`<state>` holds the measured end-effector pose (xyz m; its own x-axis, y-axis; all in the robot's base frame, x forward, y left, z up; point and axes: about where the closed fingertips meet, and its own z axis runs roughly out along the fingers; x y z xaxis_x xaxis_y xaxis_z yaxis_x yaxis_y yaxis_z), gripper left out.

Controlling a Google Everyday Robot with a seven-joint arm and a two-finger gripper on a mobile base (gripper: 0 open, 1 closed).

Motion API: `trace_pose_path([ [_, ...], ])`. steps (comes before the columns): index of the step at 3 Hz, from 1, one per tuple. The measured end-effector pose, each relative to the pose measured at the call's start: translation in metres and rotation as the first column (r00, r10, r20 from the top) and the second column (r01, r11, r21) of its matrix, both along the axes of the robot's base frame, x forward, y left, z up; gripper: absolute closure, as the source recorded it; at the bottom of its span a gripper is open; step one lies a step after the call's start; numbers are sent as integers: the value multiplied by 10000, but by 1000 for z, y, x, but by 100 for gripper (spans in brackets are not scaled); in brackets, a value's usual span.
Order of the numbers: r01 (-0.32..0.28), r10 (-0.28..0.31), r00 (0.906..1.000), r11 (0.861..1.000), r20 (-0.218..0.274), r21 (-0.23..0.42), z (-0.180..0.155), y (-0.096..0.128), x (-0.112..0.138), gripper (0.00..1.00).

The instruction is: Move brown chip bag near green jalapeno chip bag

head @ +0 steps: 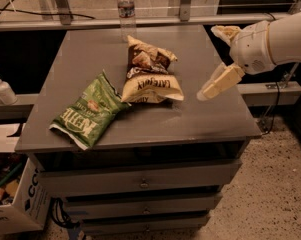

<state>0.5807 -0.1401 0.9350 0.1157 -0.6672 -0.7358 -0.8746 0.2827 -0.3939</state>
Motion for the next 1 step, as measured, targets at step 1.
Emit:
trace_pose_path([
  [1, 22, -22, 10000, 10000, 14, 2, 1, -1, 0, 0],
])
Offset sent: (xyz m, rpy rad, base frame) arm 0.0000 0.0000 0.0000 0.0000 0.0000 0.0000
